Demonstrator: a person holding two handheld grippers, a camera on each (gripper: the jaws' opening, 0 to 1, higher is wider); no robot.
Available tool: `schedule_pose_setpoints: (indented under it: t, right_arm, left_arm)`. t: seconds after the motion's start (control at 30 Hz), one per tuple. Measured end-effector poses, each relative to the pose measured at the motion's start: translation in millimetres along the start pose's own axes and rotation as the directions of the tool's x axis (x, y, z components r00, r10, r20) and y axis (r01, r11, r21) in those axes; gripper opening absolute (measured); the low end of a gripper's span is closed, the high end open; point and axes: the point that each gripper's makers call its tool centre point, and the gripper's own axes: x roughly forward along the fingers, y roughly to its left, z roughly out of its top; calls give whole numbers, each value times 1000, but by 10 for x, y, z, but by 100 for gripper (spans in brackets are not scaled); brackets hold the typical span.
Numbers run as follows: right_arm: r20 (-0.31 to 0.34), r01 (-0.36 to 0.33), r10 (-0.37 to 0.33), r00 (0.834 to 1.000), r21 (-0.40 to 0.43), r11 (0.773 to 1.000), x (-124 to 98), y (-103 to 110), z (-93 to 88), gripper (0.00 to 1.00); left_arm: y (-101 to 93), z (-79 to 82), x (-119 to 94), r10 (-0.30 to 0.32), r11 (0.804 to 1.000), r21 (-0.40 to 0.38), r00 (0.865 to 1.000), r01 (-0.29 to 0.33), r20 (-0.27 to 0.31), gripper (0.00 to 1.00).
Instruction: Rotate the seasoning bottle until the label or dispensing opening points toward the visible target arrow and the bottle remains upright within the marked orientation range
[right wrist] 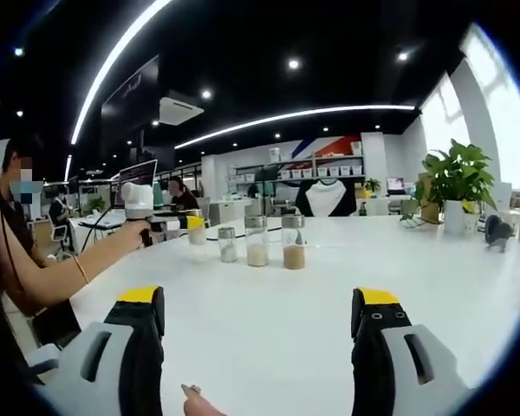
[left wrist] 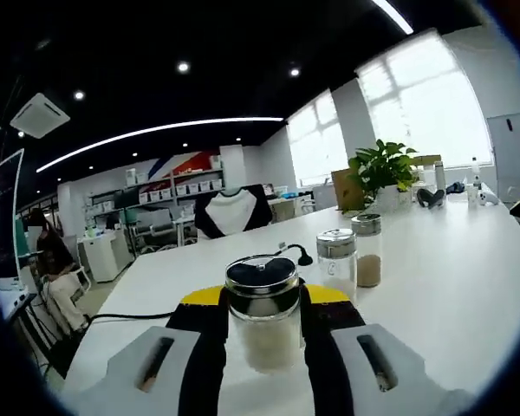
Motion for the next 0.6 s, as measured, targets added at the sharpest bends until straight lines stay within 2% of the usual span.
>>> schedule_pose_setpoints:
  t: [0.07, 0.17, 0.2, 0.37, 0.5, 0.53, 0.6]
  right_arm:
    - [2, -23, 23, 1000, -4, 1000, 29, 57, -7, 90]
    - [1, -25, 25, 1000, -2, 1000, 33, 66, -10, 90]
    - [2, -41, 41, 999, 1, 999, 46, 107, -19, 90]
    - [-8, -53, 53, 999, -6, 999, 63, 131, -42, 90]
    - [-14, -68, 68, 998, -22, 997, 75, 156, -49, 89]
    - [-15, -74, 73, 997, -25, 997, 79, 168, -52, 89]
    - [-16, -77, 77, 997, -24, 997, 83, 174, -56, 89]
  left_arm:
    - [-126, 145, -96, -34, 999, 14, 999, 34, 23, 34]
    - [-149, 168, -106, -41, 999, 24, 999, 40, 24, 34]
    - [-284, 263, -192, -61, 992, 117, 998, 57, 23, 34]
    - [-311, 278, -250, -56, 988, 143, 998, 53, 13, 34]
    - [-426, 325, -308, -108, 988, 118, 994, 103, 34, 34]
    - [-581, 377, -348, -183, 975, 143, 981, 173, 59, 34]
    - [-636, 389, -376, -197, 972, 142, 978, 187, 62, 34]
